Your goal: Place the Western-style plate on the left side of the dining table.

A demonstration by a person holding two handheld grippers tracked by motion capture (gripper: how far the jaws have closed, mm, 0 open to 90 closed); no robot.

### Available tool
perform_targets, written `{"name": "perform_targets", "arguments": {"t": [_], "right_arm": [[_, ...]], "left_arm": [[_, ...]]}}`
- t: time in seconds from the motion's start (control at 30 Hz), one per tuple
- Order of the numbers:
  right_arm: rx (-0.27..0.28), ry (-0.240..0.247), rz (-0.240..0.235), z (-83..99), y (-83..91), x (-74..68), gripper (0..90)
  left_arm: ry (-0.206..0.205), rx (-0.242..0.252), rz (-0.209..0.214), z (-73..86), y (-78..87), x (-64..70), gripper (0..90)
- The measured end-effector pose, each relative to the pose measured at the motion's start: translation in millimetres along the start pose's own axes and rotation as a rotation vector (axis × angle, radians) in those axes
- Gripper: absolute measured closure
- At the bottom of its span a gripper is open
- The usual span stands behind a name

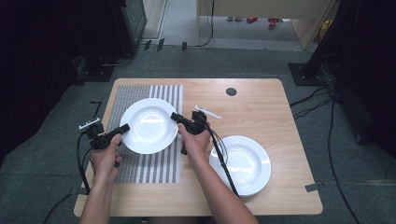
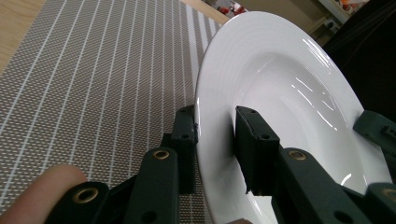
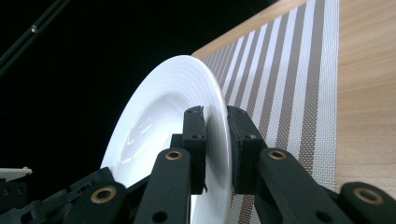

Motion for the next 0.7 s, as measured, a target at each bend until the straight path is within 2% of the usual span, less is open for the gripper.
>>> {"name": "perform_targets", "arguments": {"t": [0.27, 0.43, 0.7], "right_arm": [[-0.037, -0.054, 0.004, 6.9, -21.5, 6.9, 80.3], [-0.048, -0.055, 0.011, 7.4, -31.6, 8.3, 80.6], [-0.062, -0.096, 0.032, 15.0, -45.1, 13.9, 80.3]], "left_arm": [[0.032, 0.004, -0.034, -4.7, -9.8, -15.3, 70.4], [0.050, 0.010, -0.040, -7.8, -15.8, -23.8, 70.3], [0.061, 0.017, -0.064, -9.0, -21.0, -31.7, 70.5]]}}
Point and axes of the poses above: each handheld gripper's, and its own axes: y roughly backward along the jaws, z roughly out of its underside, x roughly to its right, the point moved 6 cm from there along -y, roughly forward along the jaws, and after that the axes turned 15 degrees about y, right-handed, at the moved point
